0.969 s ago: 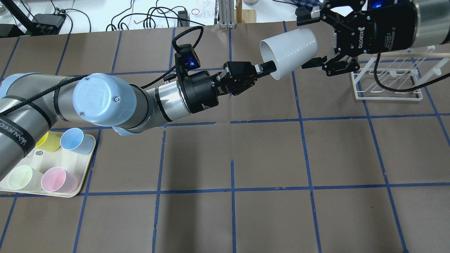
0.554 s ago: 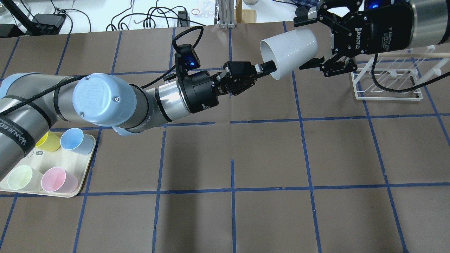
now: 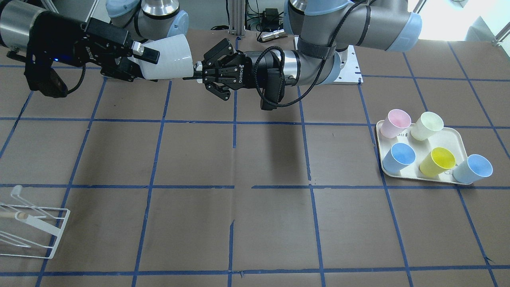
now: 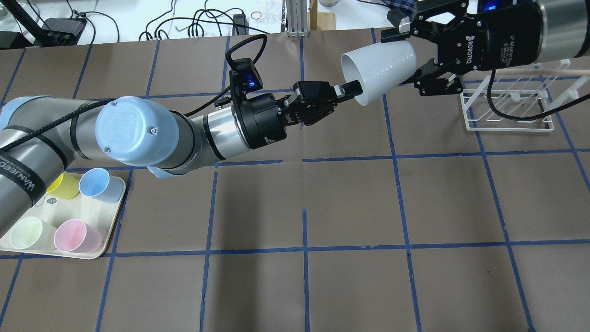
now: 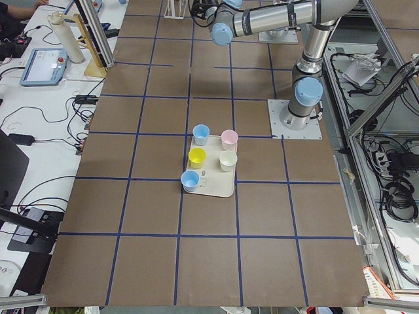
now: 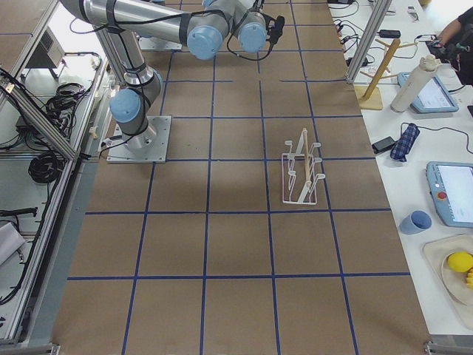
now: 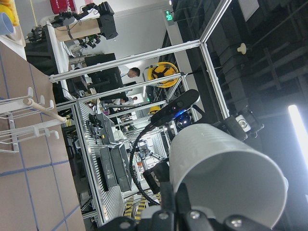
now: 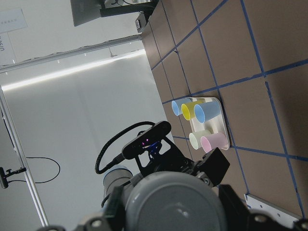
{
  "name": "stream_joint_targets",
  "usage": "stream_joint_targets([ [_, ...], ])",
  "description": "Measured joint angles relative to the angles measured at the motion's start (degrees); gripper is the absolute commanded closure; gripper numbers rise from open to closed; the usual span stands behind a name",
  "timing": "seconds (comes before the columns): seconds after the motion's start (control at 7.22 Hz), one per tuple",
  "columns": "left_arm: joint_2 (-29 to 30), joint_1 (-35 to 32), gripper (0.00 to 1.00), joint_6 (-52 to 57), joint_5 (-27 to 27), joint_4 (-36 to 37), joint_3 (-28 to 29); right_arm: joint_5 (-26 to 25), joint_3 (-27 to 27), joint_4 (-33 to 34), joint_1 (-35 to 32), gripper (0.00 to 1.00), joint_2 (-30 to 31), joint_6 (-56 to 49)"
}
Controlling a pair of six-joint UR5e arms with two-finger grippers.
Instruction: Transfer IKEA cup to right arm and place on rack
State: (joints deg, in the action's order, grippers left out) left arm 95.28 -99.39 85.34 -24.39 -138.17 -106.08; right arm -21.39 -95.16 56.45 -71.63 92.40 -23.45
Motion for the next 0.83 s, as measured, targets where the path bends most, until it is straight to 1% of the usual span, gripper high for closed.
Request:
stream_joint_targets([
  [0.14, 0.0, 0.0, 1.00, 0.0, 0.1, 0.0, 0.0, 0.0, 0.0, -0.2, 0.0, 0.46, 0.0, -0.1],
  [0.28, 0.0, 0.0, 0.76, 0.0, 0.1, 0.0, 0.0, 0.0, 0.1, -0.3, 0.0, 0.48, 0.0, -0.1],
  [0.42, 0.0, 0.0, 0.31, -0.1, 0.2, 0.1, 0.0, 0.0, 0.1, -0.4, 0.0, 0.48, 0.0, 0.0],
  [0.55, 0.1, 0.0, 0.11, -0.1, 0.1, 0.2, 0.0, 0.0, 0.2, -0.4, 0.0, 0.48, 0.0, 0.0],
  [0.69, 0.1, 0.1, 0.08, -0.7, 0.1, 0.2, 0.1, 0.0, 0.2, -0.4, 0.0, 0.48, 0.0, 0.0],
  [0.83, 0.1, 0.2, 0.00, -1.7, 0.2, 0.2, 0.3, 0.0, 0.3, -0.3, 0.0, 0.48, -0.1, 0.1],
])
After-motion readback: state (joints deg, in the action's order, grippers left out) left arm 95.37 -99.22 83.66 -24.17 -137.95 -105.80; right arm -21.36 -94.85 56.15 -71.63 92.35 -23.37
